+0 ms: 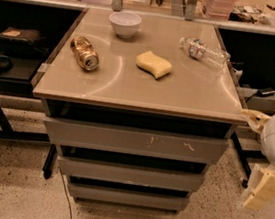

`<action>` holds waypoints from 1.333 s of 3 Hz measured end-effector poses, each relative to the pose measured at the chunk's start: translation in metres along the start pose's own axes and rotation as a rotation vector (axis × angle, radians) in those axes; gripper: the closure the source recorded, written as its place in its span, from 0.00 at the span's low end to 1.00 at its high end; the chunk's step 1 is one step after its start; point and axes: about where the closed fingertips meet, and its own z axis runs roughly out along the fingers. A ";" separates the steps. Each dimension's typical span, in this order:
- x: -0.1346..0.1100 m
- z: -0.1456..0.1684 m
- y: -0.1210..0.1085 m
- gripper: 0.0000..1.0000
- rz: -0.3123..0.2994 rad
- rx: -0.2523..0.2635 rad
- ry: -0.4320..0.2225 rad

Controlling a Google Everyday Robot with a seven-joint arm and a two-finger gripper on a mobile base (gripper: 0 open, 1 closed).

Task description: Open bottom drawer

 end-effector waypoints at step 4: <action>0.069 0.140 0.067 0.00 0.025 -0.098 -0.014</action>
Offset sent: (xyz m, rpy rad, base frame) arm -0.0078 -0.0029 -0.0477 0.0060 0.0042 0.0180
